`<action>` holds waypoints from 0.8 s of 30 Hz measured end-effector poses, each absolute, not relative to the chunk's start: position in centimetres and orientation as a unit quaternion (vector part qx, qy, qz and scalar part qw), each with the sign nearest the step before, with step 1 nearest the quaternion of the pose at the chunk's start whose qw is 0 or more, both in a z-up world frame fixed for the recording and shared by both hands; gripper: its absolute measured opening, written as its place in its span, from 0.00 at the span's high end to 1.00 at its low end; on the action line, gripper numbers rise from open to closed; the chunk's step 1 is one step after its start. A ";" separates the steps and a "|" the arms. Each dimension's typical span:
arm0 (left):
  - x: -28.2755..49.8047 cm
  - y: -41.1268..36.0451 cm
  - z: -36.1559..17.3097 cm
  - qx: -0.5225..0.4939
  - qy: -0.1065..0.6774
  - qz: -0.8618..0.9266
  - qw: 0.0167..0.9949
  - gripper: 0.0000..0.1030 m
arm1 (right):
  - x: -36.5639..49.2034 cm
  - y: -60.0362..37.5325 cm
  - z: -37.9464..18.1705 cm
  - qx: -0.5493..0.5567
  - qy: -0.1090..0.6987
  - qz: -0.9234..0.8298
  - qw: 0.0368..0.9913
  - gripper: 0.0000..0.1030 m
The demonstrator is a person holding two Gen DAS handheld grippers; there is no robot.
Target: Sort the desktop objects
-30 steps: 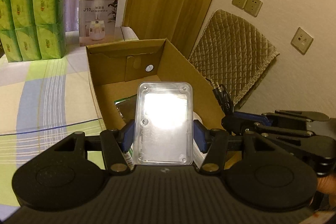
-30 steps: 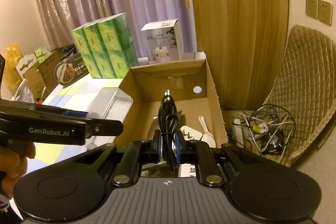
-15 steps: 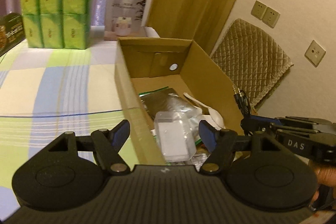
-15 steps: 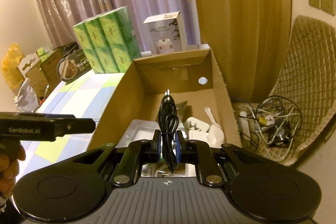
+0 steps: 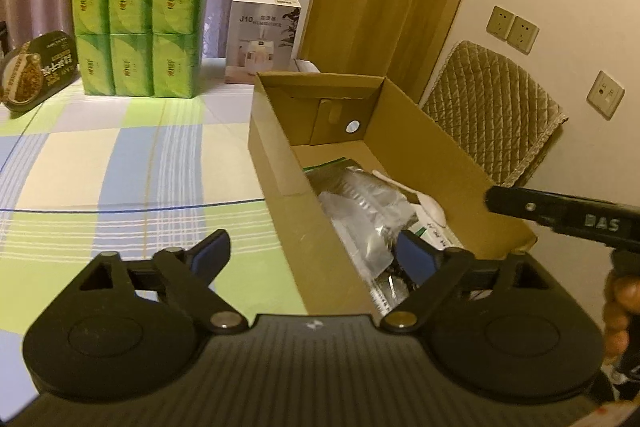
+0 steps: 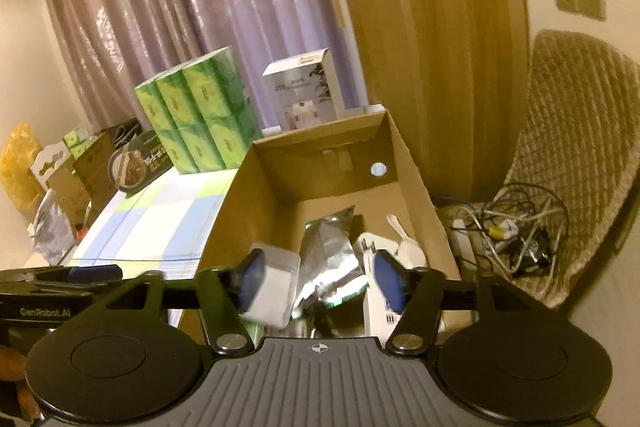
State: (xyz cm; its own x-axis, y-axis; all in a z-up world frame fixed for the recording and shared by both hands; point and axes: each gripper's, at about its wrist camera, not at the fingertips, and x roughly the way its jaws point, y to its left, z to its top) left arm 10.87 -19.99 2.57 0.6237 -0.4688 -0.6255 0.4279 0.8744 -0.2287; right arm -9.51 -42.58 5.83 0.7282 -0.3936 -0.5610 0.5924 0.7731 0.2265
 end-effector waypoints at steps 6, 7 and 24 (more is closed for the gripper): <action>8.9 -18.9 3.0 -0.033 0.342 -0.251 0.905 0.03 | -11.2 -39.9 6.2 0.201 0.244 -0.279 0.907 0.16; 8.5 -18.8 3.1 -0.034 0.339 -0.251 0.906 0.01 | -11.4 -39.6 6.3 0.199 0.244 -0.281 0.907 0.13; 1.7 -18.5 6.3 -0.028 0.342 -0.227 0.911 0.01 | -14.7 -33.9 8.7 0.167 0.282 -0.316 0.890 0.02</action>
State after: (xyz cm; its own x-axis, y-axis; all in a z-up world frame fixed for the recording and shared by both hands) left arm 1.72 -18.53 6.29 0.6632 -0.4324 -0.6109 0.3948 0.8955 -0.2053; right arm -14.72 -33.88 8.73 0.6412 -0.4676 -0.6084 0.6564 0.7450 0.1193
